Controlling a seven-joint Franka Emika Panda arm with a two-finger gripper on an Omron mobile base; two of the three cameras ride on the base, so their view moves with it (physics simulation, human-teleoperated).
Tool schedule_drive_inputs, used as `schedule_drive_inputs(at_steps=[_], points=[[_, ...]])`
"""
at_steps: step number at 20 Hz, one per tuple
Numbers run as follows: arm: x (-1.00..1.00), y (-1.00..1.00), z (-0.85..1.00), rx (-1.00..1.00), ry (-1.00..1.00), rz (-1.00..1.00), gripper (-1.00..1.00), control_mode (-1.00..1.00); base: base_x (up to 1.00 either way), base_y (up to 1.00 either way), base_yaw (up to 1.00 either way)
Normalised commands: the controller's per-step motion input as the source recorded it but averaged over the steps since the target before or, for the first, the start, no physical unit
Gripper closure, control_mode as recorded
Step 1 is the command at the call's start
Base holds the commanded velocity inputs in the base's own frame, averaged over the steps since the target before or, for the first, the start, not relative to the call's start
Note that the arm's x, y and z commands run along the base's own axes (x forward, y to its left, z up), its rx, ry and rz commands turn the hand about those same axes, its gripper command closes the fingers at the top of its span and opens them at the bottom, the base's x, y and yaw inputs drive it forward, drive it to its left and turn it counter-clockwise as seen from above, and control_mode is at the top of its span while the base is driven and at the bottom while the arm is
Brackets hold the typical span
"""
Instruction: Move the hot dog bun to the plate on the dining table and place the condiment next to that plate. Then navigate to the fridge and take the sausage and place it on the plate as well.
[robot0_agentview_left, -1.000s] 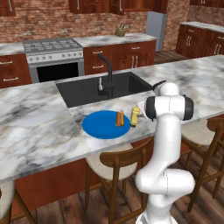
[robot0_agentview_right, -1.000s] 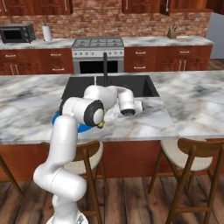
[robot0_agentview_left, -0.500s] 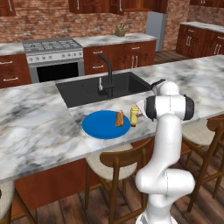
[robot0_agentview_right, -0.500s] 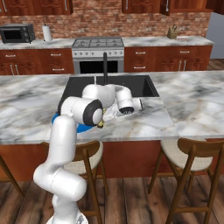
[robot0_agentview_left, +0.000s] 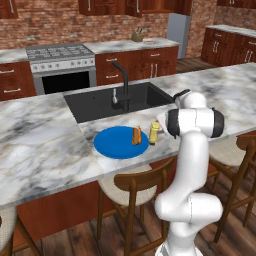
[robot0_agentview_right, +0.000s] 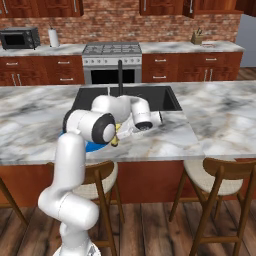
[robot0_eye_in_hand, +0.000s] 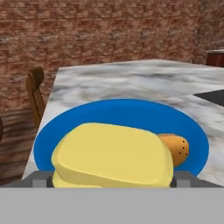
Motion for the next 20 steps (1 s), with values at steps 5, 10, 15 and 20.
schedule_drive_inputs(at_steps=[5,10,15,20], points=[[0.0,0.01,0.31,-0.03,-0.09,0.0,-1.0,-1.0,0.0,0.0,0.0],[-0.09,0.12,0.61,-0.04,-0.16,0.0,-1.0,-1.0,0.0,0.0,0.0],[-0.44,0.45,0.61,-0.07,-0.18,0.0,-1.0,-1.0,0.0,0.0,0.0],[-0.84,0.9,0.57,-0.16,-0.25,0.0,-1.0,-1.0,0.0,0.0,0.0]])
